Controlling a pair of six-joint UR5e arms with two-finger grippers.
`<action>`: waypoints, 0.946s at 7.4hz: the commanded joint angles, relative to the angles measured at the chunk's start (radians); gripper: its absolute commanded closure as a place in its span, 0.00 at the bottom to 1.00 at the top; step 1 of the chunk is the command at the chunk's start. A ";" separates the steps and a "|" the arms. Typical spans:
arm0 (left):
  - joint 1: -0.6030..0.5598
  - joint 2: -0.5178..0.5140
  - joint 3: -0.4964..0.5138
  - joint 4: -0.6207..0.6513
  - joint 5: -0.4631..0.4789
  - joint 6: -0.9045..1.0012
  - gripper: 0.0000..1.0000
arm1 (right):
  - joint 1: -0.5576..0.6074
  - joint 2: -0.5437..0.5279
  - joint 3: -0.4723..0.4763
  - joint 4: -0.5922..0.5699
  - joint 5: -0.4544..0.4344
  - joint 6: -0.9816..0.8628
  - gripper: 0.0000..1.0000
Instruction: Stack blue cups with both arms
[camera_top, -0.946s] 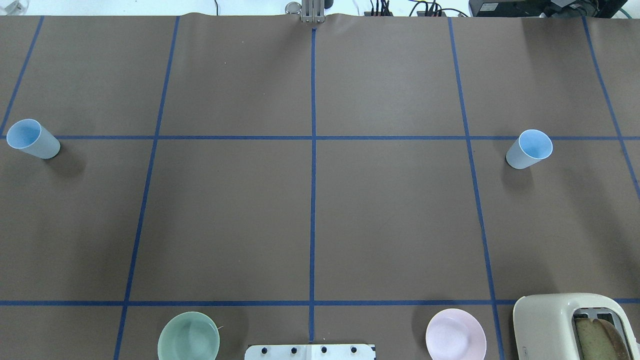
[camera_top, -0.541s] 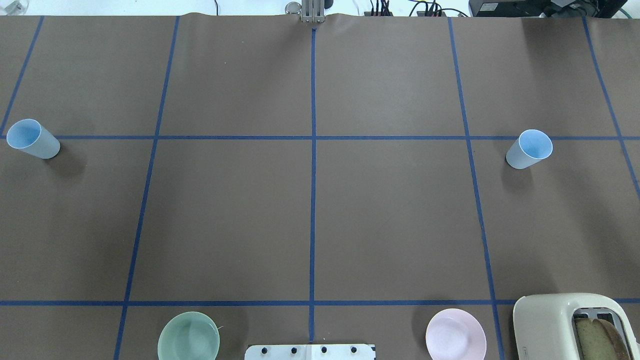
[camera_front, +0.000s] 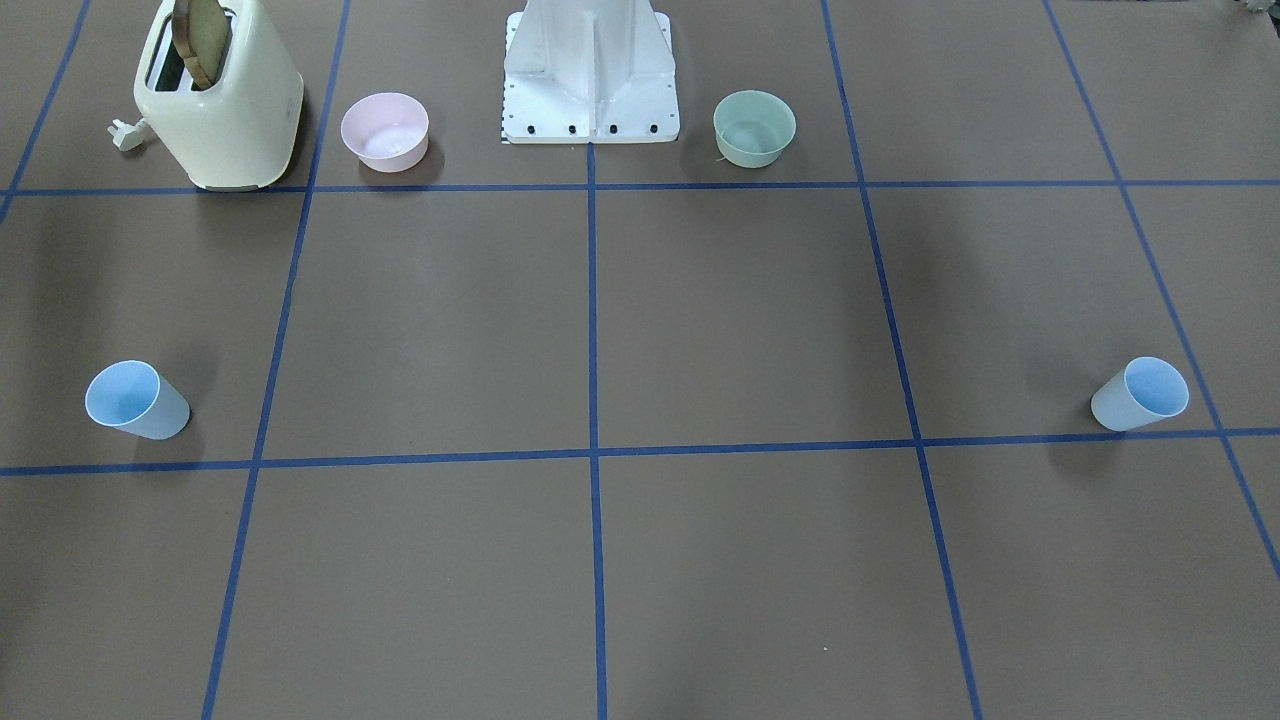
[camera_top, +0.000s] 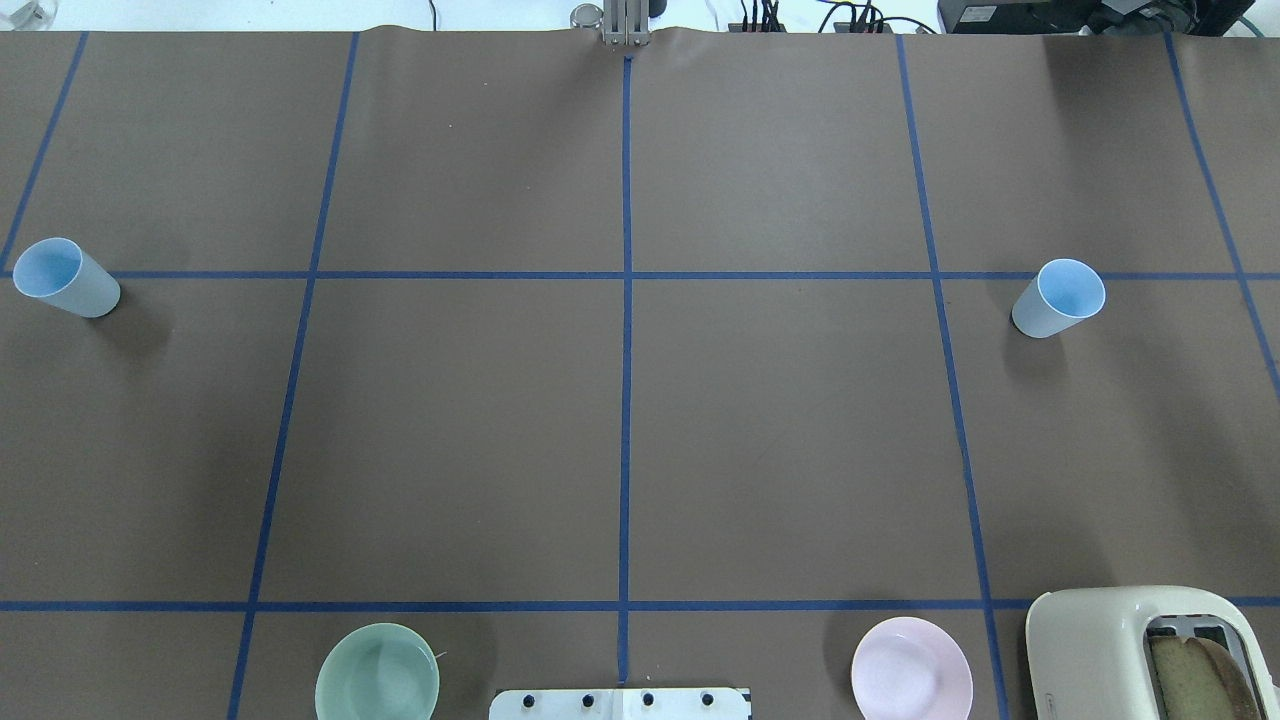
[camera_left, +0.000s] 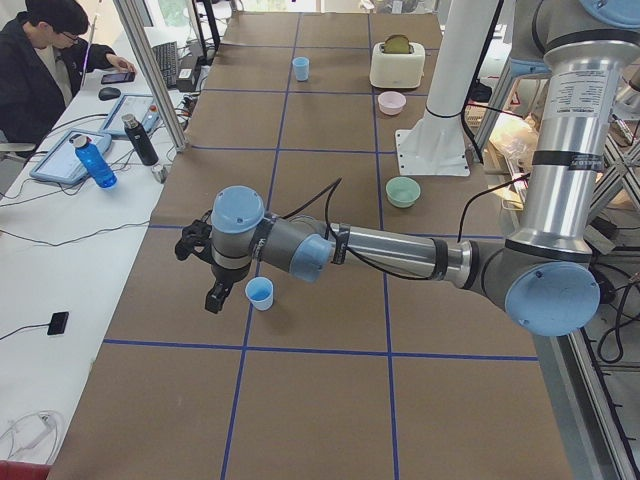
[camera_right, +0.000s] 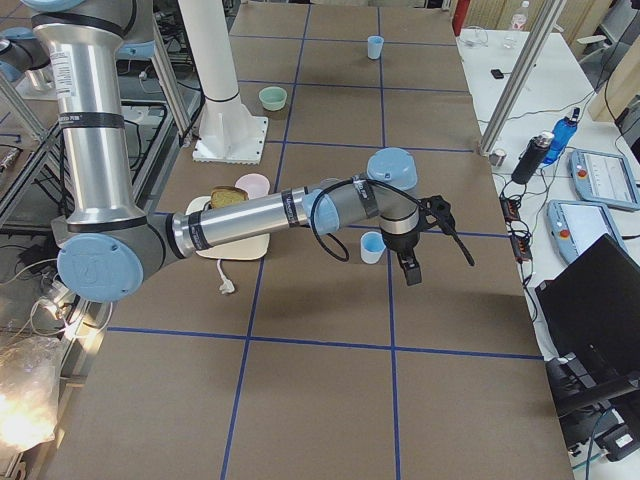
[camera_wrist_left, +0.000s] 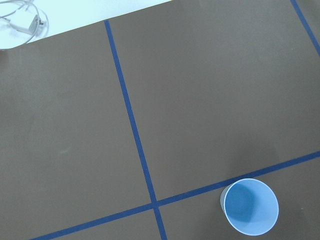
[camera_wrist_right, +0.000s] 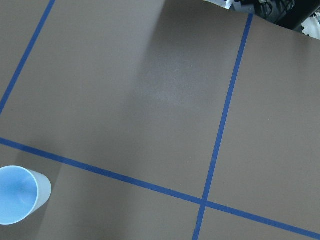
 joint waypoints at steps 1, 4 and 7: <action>0.053 -0.005 0.125 -0.092 0.002 -0.049 0.02 | -0.017 0.000 -0.004 0.003 0.000 0.036 0.00; 0.184 -0.005 0.171 -0.225 0.002 -0.288 0.03 | -0.017 -0.015 -0.004 0.005 0.002 0.034 0.00; 0.275 -0.009 0.198 -0.304 0.071 -0.361 0.12 | -0.017 -0.026 -0.005 0.031 0.002 0.036 0.00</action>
